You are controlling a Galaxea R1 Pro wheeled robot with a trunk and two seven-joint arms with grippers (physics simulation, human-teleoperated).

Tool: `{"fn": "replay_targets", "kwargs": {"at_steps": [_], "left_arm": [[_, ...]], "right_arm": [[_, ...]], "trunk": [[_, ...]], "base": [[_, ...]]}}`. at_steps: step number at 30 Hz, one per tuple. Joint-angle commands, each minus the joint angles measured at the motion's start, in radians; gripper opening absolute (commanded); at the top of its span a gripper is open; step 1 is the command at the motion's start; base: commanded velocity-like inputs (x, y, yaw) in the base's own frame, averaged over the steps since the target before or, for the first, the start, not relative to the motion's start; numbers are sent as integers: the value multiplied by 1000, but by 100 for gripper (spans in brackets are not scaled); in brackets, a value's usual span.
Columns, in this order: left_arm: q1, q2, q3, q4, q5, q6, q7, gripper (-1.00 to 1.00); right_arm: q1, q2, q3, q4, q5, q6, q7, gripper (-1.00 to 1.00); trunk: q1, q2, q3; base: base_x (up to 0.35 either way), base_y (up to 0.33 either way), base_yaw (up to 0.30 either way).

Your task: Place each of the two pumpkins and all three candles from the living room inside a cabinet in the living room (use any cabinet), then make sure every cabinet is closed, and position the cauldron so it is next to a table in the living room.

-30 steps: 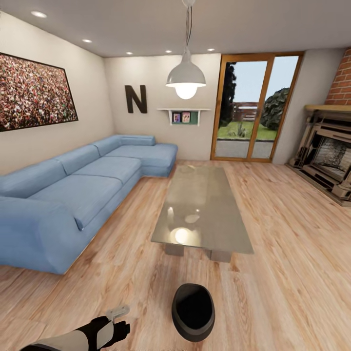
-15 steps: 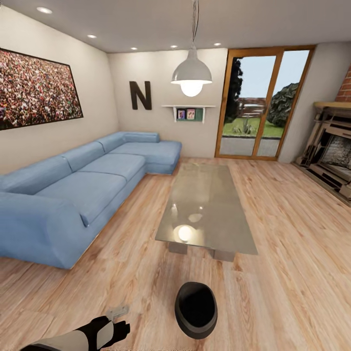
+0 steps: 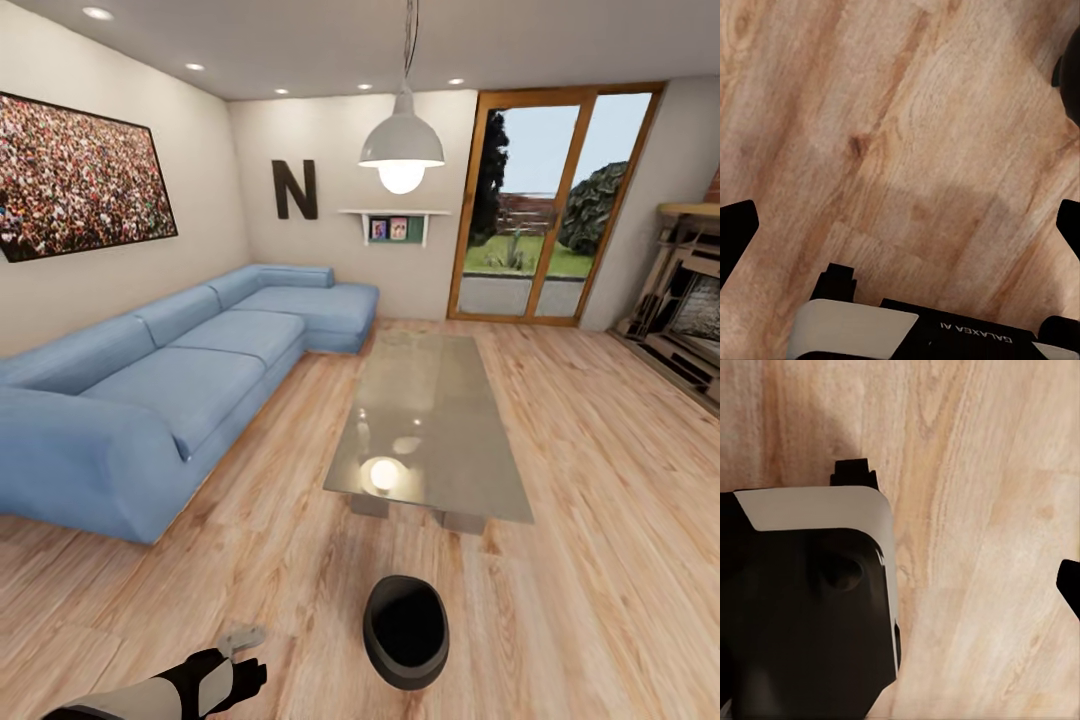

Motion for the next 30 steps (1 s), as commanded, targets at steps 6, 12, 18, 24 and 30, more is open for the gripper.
{"fn": "replay_targets", "kwargs": {"at_steps": [6,12,18,24,30], "left_arm": [[-1,0,-8,1,10,2,2,100],[-1,0,-8,1,10,2,2,100],[-1,0,-8,1,10,2,2,100],[-1,1,-7,1,11,0,3,100],[5,1,-7,1,11,-5,2,100]], "right_arm": [[0,0,7,1,-11,2,0,100],[0,-1,5,1,-12,2,0,100],[0,0,5,1,-13,1,-1,100],[0,0,7,-1,-13,-1,-1,100],[0,0,9,-2,-10,-21,-2,100]], "trunk": [[-23,42,16],[-46,84,35],[-69,126,54],[-92,168,73],[-104,189,82]], "base": [[0,0,-195],[0,0,-278],[0,0,-263],[0,0,-125],[0,0,-17]]}}
